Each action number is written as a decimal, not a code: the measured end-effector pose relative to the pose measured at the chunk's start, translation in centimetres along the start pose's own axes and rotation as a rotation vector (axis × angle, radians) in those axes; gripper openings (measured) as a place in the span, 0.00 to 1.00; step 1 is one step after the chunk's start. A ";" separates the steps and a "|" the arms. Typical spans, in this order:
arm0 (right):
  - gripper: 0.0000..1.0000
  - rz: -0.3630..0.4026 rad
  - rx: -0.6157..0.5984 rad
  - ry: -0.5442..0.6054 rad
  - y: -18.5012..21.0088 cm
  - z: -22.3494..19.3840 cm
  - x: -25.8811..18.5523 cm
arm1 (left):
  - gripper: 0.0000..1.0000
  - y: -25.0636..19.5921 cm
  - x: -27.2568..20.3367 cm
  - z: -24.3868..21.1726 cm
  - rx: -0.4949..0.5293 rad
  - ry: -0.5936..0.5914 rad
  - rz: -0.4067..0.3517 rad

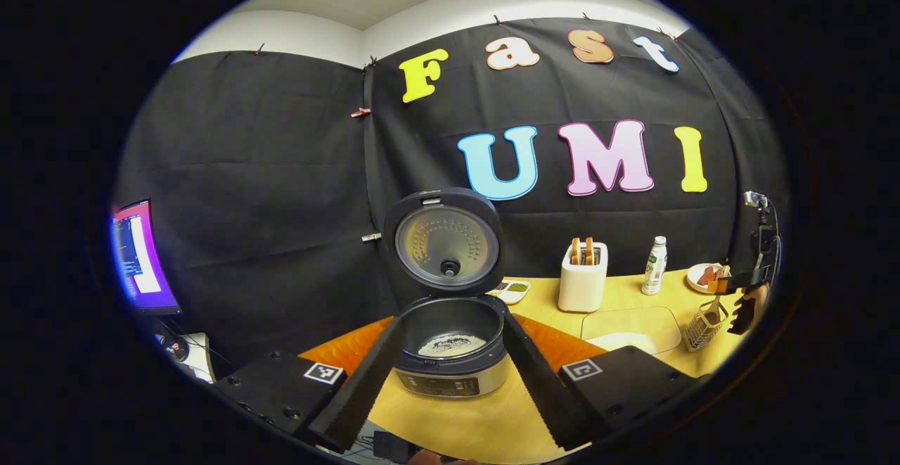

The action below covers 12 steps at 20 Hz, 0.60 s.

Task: Close the left gripper, press the button to open the rice cooker; take a wooden spoon from the chopstick holder with the right hand, scoop a spoonful of rice and pour it into the rice cooker, then put the wooden spoon back into the chopstick holder.

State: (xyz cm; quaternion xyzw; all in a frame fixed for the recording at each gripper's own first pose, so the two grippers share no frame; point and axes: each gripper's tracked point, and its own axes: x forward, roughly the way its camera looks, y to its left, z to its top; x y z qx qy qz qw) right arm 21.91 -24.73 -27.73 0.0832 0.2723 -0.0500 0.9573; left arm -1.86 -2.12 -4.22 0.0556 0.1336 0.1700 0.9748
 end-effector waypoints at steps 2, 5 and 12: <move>0.81 -0.007 0.017 0.019 -0.5 -0.3 0.9 | 0.97 0.0 -0.4 0.0 -0.003 0.002 -0.001; 0.76 -0.012 0.025 0.049 -0.6 -1.0 1.8 | 0.97 0.0 -0.9 -0.4 0.002 0.013 -0.002; 0.19 -0.025 0.023 0.049 -0.2 0.0 0.2 | 0.97 0.2 -1.0 -0.9 0.004 0.025 -0.009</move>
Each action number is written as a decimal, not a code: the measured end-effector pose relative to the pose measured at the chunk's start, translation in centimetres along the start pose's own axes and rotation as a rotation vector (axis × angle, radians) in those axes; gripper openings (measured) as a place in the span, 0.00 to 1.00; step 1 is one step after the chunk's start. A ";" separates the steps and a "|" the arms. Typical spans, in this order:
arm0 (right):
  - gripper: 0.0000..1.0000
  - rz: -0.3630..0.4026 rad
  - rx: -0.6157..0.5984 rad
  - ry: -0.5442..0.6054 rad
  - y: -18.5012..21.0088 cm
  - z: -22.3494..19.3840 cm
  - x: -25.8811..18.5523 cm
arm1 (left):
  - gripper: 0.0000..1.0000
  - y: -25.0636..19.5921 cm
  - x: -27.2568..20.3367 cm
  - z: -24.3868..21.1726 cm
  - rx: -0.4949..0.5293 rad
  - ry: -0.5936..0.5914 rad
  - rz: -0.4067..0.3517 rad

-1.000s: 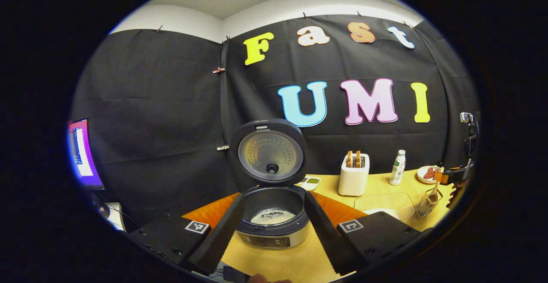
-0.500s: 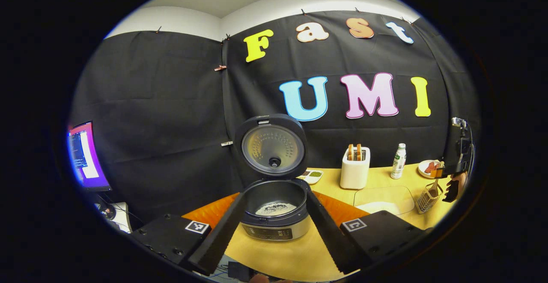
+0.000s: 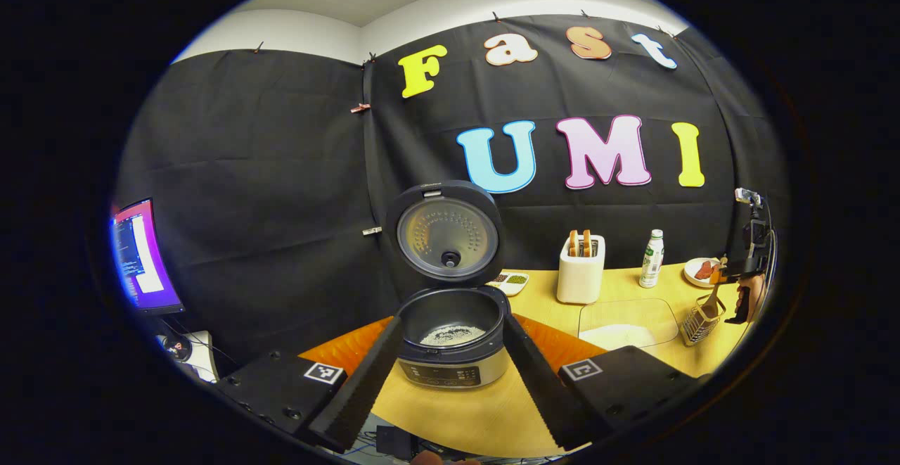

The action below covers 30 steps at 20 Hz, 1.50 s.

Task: Close the left gripper, press the button to open the rice cooker; take a wooden spoon from the chopstick holder with the right hand, scoop a spoonful of rice and pour it into the rice cooker, then put the wooden spoon back into the chopstick holder.

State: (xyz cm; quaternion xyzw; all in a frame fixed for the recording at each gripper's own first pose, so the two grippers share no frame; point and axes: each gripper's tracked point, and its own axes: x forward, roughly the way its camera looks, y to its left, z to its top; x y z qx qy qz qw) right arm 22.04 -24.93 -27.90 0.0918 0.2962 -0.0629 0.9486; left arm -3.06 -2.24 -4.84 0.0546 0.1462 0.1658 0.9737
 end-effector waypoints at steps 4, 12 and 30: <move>0.14 0.010 -0.011 -0.030 0.8 0.7 -1.8 | 0.97 0.5 -0.1 0.0 -0.004 -0.007 -0.003; 0.13 -0.003 -0.012 -0.239 2.8 6.6 -9.0 | 0.97 1.6 0.5 0.1 -0.038 -0.023 -0.035; 0.14 0.145 -0.138 -0.171 23.7 -1.2 -8.7 | 0.97 8.5 6.5 0.3 -0.043 -0.067 -0.100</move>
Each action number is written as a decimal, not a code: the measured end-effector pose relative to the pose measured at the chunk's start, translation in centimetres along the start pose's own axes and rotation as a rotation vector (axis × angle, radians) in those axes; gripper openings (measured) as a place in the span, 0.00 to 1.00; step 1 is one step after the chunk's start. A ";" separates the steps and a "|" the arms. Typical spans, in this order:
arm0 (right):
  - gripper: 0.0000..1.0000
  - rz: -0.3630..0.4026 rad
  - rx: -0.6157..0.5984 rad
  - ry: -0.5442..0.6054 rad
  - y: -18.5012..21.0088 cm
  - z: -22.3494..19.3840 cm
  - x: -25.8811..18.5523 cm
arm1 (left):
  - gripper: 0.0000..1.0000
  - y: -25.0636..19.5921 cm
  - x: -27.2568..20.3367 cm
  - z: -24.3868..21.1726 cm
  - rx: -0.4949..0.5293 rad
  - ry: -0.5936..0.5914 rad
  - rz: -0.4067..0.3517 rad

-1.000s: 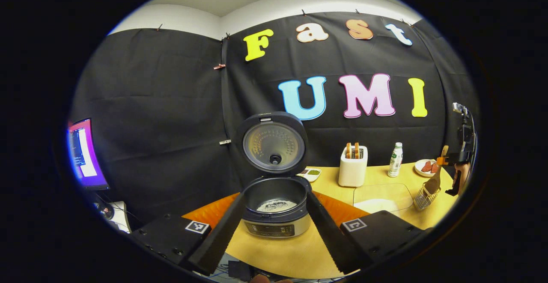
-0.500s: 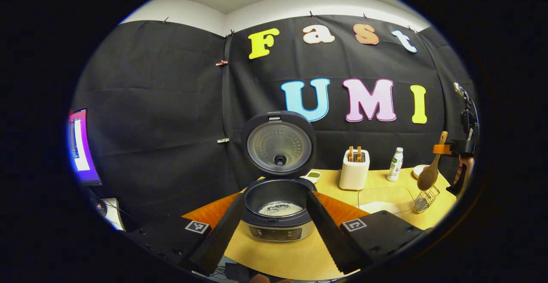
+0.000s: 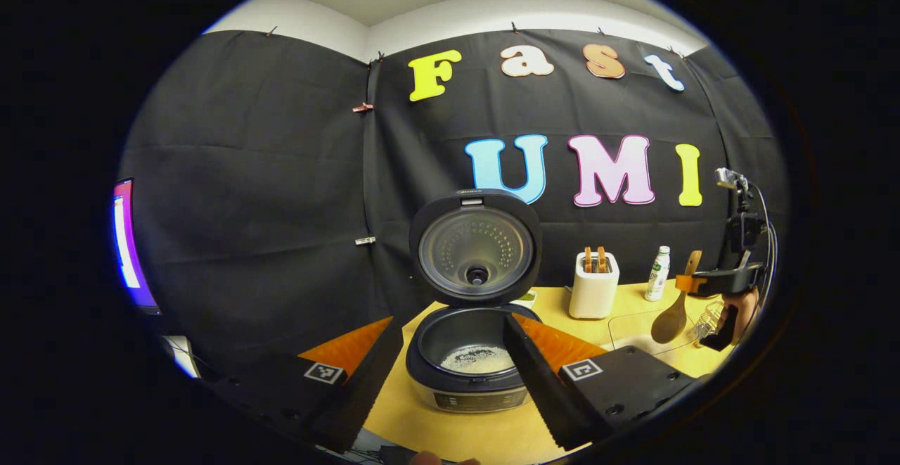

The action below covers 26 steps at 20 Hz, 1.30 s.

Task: Close the left gripper, press the button to open the rice cooker; take a wooden spoon from the chopstick holder with the right hand, scoop a spoonful of rice and pour it into the rice cooker, then put the wooden spoon back into the chopstick holder.

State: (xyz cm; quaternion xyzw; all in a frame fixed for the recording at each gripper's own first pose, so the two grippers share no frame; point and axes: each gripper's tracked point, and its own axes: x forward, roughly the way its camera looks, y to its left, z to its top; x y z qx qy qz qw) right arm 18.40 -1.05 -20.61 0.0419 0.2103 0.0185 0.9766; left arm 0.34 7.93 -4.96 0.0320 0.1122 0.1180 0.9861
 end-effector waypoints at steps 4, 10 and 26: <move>0.13 -0.056 -0.041 0.044 0.3 -3.4 1.7 | 0.97 0.9 1.6 -0.4 0.024 0.018 -0.025; 0.13 -0.056 0.001 0.064 4.0 -4.8 1.3 | 0.97 2.5 3.0 -1.4 0.006 0.042 -0.030; 0.13 -0.081 0.531 0.142 4.3 -5.9 -3.1 | 0.97 3.0 1.7 -1.2 0.014 0.024 -0.042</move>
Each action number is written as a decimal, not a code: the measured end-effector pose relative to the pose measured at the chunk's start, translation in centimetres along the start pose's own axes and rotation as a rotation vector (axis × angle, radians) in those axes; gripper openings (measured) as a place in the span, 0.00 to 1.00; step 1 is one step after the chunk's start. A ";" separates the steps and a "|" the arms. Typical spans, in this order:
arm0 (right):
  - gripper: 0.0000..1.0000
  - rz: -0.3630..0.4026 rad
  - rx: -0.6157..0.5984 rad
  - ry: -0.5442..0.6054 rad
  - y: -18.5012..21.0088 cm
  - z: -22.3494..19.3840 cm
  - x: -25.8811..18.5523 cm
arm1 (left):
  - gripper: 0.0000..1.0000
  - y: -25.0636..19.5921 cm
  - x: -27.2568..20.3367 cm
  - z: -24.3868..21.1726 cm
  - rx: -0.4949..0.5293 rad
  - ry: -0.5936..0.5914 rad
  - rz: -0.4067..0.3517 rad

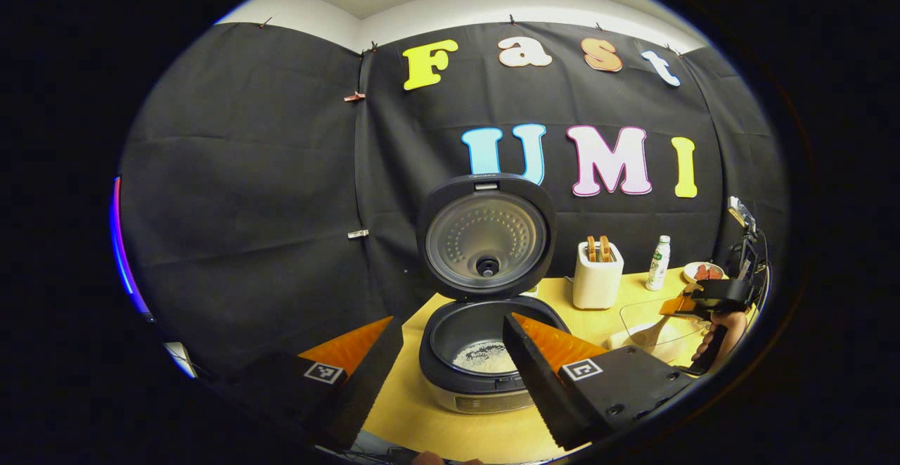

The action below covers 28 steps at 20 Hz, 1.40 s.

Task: Close the left gripper, press the button to open the rice cooker; take a wooden spoon from the chopstick holder with the right hand, scoop a spoonful of rice and pour it into the rice cooker, then put the wooden spoon back into the chopstick holder.

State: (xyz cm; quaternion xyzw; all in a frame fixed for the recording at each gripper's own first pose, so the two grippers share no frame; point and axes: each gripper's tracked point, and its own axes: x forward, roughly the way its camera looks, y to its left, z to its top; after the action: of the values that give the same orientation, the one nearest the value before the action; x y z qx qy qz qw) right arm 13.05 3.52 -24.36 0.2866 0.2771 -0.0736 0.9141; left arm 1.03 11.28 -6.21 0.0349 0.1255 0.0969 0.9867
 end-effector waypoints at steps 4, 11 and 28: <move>0.13 0.013 0.071 -0.042 0.2 1.7 -0.5 | 0.97 0.1 -0.4 0.1 0.016 -0.001 0.003; 0.14 0.009 0.269 -0.108 -1.6 4.9 -1.2 | 0.97 -0.1 -1.2 0.6 0.041 -0.003 -0.001; 0.13 0.250 0.387 -0.066 8.9 7.0 -5.5 | 0.97 2.5 -1.3 1.1 0.024 -0.017 0.055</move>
State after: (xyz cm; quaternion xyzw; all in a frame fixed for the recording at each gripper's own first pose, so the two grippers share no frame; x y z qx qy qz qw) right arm 14.28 6.74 -12.28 0.4861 0.1903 -0.0208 0.8527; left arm -0.41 13.46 -4.62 0.0508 0.1170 0.1221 0.9843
